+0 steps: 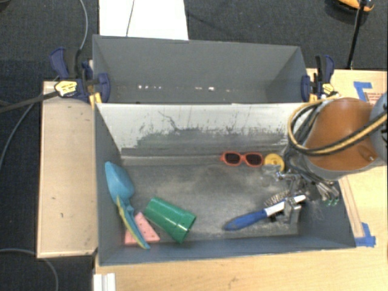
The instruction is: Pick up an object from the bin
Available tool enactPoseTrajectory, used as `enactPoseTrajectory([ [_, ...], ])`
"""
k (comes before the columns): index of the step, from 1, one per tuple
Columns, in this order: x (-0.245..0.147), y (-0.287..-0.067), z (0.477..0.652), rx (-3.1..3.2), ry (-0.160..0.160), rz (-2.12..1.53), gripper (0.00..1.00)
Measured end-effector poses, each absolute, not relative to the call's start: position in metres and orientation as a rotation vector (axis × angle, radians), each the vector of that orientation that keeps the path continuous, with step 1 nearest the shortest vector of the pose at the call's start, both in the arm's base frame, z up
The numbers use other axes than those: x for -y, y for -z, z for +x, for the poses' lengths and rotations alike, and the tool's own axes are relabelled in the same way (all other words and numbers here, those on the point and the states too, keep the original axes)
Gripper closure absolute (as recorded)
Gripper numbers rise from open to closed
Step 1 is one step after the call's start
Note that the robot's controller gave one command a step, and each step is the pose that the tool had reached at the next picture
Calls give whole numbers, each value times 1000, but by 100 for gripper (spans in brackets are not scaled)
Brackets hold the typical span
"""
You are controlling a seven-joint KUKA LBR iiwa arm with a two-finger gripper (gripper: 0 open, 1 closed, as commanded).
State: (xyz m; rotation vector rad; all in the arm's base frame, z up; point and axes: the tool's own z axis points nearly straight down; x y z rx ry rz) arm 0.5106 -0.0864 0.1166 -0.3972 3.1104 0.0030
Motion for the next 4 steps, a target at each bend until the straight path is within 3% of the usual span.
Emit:
enactPoseTrajectory([
  [1, 133, -78, 505, -3074, 0, -616, 0],
  [2, 124, -68, 502, -3117, -5, -373, 100],
  [4, 118, -70, 502, -3121, -6, -345, 100],
])
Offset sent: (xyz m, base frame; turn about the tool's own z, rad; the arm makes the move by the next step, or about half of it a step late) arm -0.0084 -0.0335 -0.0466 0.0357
